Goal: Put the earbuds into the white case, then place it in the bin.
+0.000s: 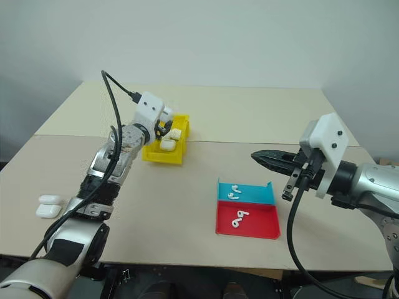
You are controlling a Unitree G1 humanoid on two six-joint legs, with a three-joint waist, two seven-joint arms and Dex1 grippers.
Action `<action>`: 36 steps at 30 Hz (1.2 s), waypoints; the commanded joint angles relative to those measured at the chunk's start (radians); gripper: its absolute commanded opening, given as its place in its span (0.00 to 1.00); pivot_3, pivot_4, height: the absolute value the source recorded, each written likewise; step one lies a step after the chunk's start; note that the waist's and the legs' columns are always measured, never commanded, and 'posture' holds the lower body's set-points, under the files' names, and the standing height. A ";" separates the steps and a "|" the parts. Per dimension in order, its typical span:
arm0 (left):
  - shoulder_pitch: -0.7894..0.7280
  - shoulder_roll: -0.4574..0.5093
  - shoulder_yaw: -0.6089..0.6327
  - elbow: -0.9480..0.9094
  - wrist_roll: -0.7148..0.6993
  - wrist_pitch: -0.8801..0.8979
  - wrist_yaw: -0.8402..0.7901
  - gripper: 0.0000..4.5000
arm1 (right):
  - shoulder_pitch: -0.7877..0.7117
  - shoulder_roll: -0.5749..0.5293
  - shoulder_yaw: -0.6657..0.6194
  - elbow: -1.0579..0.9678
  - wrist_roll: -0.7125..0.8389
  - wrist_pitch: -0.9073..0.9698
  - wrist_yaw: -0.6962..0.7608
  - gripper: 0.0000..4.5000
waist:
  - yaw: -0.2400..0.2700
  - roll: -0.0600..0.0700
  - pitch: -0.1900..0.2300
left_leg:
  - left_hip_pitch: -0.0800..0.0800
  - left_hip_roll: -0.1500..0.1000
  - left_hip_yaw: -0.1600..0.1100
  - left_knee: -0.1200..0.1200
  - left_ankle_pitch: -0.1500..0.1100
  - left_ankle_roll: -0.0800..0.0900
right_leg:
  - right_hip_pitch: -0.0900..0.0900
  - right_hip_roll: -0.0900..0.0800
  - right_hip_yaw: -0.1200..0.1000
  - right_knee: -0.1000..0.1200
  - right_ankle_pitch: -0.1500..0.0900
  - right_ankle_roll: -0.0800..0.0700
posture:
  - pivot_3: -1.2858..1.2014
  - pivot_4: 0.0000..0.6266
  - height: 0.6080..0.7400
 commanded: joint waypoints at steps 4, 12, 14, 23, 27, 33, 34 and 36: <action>-0.045 -0.008 0.023 0.055 -0.024 0.007 -0.085 0.61 | 0.023 -0.037 -0.003 -0.023 -0.005 -0.004 -0.011 0.00 | 0.006 0.000 0.000 | 0.000 0.000 0.000 0.000 0.000 0.000 | 0.000 0.000 0.000 0.000 0.000 0.000 | 0.52 0.24 1.00; -0.038 -0.022 0.021 0.060 0.000 0.018 -0.097 0.99 | 0.020 -0.043 0.020 -0.020 -0.012 -0.010 -0.026 0.00 | 0.007 0.000 0.000 | 0.000 0.000 0.000 0.000 0.000 0.000 | 0.000 0.000 0.000 0.000 0.000 0.000 | 0.52 0.24 1.00; -0.029 -0.029 0.049 0.034 -0.022 -0.009 -0.093 0.99 | 0.022 -0.047 0.022 -0.020 -0.015 -0.010 -0.025 0.00 | 0.007 0.000 0.000 | 0.000 0.000 0.000 0.000 0.000 0.000 | 0.000 0.000 0.000 0.000 0.000 0.000 | 0.52 0.24 1.00; 0.154 0.044 0.272 -0.337 -0.420 0.103 -0.392 0.99 | 0.176 -0.115 -0.038 -0.017 -0.103 -0.132 0.175 0.00 | -0.002 0.001 -0.001 | 0.001 0.000 0.000 0.000 0.000 -0.001 | 0.000 0.000 0.001 0.001 0.000 0.000 | 0.52 0.24 1.00; 0.345 0.185 0.304 -0.580 -0.565 0.149 -0.574 0.99 | 0.305 -0.173 -0.115 -0.005 -0.186 -0.222 0.340 0.00 | -0.007 0.001 -0.001 | 0.002 0.000 0.000 0.000 0.001 -0.002 | 0.001 -0.001 0.000 0.002 0.000 0.000 | 0.52 0.24 1.00; 0.585 0.385 0.373 -0.769 -0.632 0.128 -0.703 1.00 | 0.418 -0.148 -0.200 0.054 -0.304 -0.440 0.508 0.05 | -0.008 0.001 0.000 | 0.011 0.001 0.000 0.000 0.001 -0.002 | 0.012 0.000 0.000 0.000 0.000 0.000 | 0.52 0.24 1.00; 0.614 0.405 0.390 -0.786 -0.644 0.118 -0.722 1.00 | 0.420 -0.143 -0.212 0.063 -0.292 -0.446 0.525 0.10 | -0.008 0.000 0.000 | 0.015 0.001 0.000 0.000 0.001 -0.002 | 0.015 -0.001 0.000 -0.001 -0.001 0.001 | 0.52 0.24 1.00; 0.678 0.439 0.424 -0.830 -0.662 0.097 -0.753 1.00 | 0.425 -0.142 -0.244 0.084 -0.265 -0.453 0.571 0.21 | -0.009 0.000 0.000 | 0.016 0.001 0.001 0.000 0.001 -0.002 | 0.015 -0.001 0.000 -0.001 -0.001 0.001 | 0.52 0.24 1.00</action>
